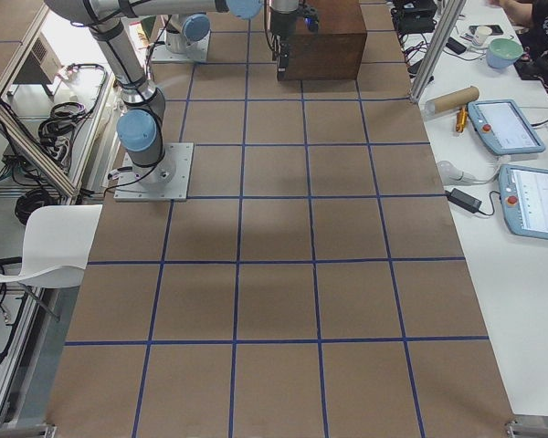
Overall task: Open drawer and put corn inside
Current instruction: 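Release the handle and move the left gripper over the yellow corn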
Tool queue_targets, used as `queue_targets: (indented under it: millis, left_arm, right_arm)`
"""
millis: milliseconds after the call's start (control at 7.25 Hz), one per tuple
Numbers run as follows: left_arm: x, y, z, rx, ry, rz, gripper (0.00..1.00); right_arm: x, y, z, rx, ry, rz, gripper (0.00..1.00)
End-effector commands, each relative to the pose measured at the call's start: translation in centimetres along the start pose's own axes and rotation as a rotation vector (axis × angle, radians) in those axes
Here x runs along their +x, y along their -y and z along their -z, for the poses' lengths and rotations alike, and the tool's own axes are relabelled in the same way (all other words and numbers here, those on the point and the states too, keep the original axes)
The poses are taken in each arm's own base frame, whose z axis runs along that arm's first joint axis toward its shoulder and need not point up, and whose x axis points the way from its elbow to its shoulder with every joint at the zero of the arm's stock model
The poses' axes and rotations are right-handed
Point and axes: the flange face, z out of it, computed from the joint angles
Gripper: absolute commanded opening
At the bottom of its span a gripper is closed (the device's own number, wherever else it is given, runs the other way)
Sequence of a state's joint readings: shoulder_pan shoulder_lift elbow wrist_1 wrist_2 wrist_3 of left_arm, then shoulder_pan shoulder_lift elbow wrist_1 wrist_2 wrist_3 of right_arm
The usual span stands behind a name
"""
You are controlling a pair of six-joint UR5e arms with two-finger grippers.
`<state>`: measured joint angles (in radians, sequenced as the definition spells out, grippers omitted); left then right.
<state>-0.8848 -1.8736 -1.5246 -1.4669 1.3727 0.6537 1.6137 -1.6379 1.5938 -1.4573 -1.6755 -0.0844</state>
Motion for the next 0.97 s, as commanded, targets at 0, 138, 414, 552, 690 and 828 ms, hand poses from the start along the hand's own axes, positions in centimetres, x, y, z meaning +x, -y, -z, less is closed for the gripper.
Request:
queue_targets:
  millis: [0,138,414,552,690,828]
  left_arm:
    - [-1.6,-0.8,1.8,-0.004,0.178,-0.001,1.00]
    - [-2.6,-0.4,1.6,0.020,0.204,0.006,1.00]
    - [-8.0,-1.1,0.1,0.018,0.268,0.074,1.00]
    - [-10.1,-1.1,-1.2,0.014,0.261,0.090,1.00]
    - [-11.1,-0.3,-2.8,0.034,0.272,0.086,1.00]
    - [-11.9,0.3,-4.2,0.031,0.263,0.062,1.00]
  right_arm:
    - [0.0,0.0,0.0,0.000,-0.001,0.000,1.00]
    - [0.0,0.0,0.0,-0.001,0.001,0.000,1.00]
    - [0.0,0.0,0.0,0.000,0.000,0.000,1.00]
    - [0.0,0.0,0.0,0.000,-0.001,0.000,1.00]
    - [0.0,0.0,0.0,-0.001,0.001,0.000,1.00]
    - [0.0,0.0,0.0,0.000,-0.001,0.000,1.00]
